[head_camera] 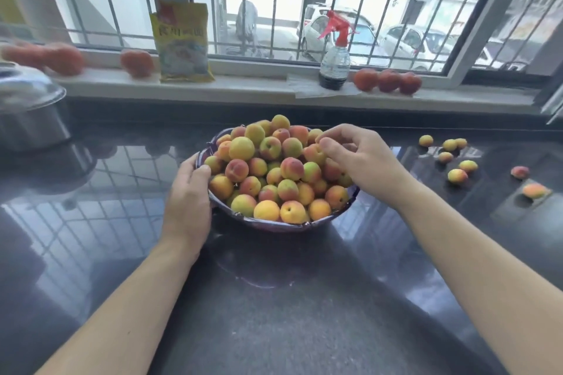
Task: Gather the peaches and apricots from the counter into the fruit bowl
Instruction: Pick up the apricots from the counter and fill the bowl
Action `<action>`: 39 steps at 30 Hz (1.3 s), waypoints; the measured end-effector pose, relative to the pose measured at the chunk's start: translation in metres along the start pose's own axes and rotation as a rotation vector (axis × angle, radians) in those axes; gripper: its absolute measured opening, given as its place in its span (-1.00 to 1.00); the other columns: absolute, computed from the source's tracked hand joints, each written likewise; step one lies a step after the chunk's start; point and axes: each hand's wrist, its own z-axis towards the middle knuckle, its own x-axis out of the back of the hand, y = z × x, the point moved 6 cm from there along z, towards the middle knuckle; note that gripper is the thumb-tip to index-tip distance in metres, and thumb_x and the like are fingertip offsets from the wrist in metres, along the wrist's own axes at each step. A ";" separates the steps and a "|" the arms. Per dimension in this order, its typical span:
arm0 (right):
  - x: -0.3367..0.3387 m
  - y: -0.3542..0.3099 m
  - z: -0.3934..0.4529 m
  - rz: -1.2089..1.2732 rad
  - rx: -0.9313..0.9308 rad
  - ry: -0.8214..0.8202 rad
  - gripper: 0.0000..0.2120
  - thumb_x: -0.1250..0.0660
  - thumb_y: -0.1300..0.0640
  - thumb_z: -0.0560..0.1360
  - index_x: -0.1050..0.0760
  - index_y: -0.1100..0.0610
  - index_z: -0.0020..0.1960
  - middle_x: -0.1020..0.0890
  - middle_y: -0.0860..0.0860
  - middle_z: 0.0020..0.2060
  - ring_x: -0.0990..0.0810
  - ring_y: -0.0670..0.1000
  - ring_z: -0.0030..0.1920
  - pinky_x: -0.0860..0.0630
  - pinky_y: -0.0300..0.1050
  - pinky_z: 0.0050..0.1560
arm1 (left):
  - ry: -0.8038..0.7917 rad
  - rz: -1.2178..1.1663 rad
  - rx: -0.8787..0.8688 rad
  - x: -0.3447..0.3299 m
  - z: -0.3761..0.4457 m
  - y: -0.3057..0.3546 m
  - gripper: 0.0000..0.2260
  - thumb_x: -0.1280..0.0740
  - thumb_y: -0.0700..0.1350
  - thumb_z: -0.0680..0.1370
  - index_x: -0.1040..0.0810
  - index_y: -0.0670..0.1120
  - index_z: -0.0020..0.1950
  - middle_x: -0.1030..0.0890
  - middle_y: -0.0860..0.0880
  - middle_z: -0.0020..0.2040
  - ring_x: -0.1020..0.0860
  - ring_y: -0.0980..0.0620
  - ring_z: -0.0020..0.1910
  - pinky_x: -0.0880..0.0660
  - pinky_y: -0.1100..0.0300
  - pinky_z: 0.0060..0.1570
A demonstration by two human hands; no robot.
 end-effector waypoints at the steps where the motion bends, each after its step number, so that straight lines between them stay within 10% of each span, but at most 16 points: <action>1: 0.003 0.004 0.000 0.046 -0.004 0.026 -0.86 -0.34 0.07 0.61 -0.64 0.03 0.12 -0.69 -0.09 0.01 -0.64 -0.11 0.08 -0.57 -0.10 0.16 | 0.010 0.001 0.002 0.000 0.000 0.000 -0.55 -0.24 0.20 0.50 -0.64 0.14 0.33 -0.74 -0.09 0.20 -0.71 -0.21 0.22 -0.62 -0.37 0.23; 8: 0.074 0.129 -0.015 -0.358 -0.236 0.357 -0.76 -0.30 0.16 0.56 -0.58 0.10 0.21 -0.60 0.12 0.20 -0.53 0.14 0.23 -0.42 0.02 0.33 | 0.039 0.096 0.015 -0.005 -0.004 0.003 -0.64 -0.13 0.07 0.60 -0.72 0.16 0.16 -0.78 -0.02 0.09 -0.72 -0.15 0.17 -0.62 -0.32 0.26; 14: 0.142 0.216 -0.039 -0.762 -0.445 0.262 -0.52 -0.26 0.00 0.58 -0.39 0.09 0.47 -0.14 0.24 0.57 -0.07 0.30 0.54 -0.04 0.15 0.55 | -0.032 0.219 0.020 -0.044 -0.011 -0.003 -0.56 -0.08 0.15 0.55 -0.67 0.21 0.25 -0.77 0.04 0.14 -0.70 -0.14 0.22 -0.58 -0.31 0.31; 19: 0.142 0.230 -0.027 -0.763 -0.560 0.186 -0.50 -0.09 -0.15 0.58 -0.34 0.01 0.46 -0.09 0.09 0.59 -0.13 0.30 0.52 -0.22 0.30 0.46 | 0.015 0.170 -0.006 -0.074 -0.024 -0.003 -0.61 -0.11 0.10 0.58 -0.69 0.18 0.23 -0.76 0.01 0.14 -0.69 -0.15 0.23 -0.59 -0.32 0.30; 26: 0.147 0.213 -0.041 -0.726 -0.441 0.329 -0.66 -0.15 0.25 0.55 -0.56 0.17 0.25 -0.39 0.23 0.35 -0.38 0.32 0.27 -0.38 0.18 0.34 | 0.037 0.154 -0.012 -0.074 -0.027 -0.002 -0.55 -0.15 0.14 0.51 -0.69 0.14 0.28 -0.76 -0.03 0.18 -0.69 -0.17 0.24 -0.60 -0.34 0.29; 34: 0.137 0.165 -0.044 -0.460 -0.274 0.368 -0.70 -0.38 0.02 0.57 -0.57 0.11 0.26 -0.63 0.14 0.15 -0.58 0.19 0.17 -0.47 0.02 0.16 | 0.079 0.158 0.008 -0.072 -0.034 0.003 -0.62 -0.21 0.13 0.52 -0.68 0.14 0.25 -0.76 0.00 0.14 -0.72 -0.13 0.19 -0.63 -0.32 0.24; 39: 0.094 0.025 -0.032 -0.109 0.158 0.258 -0.72 -0.49 0.08 0.51 -0.59 0.08 0.19 -0.66 -0.08 -0.02 -0.63 -0.16 -0.01 -0.53 -0.31 0.06 | 0.092 0.137 0.032 -0.073 -0.040 0.006 -0.62 -0.25 0.09 0.50 -0.57 0.12 0.30 -0.71 -0.03 0.16 -0.71 -0.10 0.16 -0.65 -0.31 0.19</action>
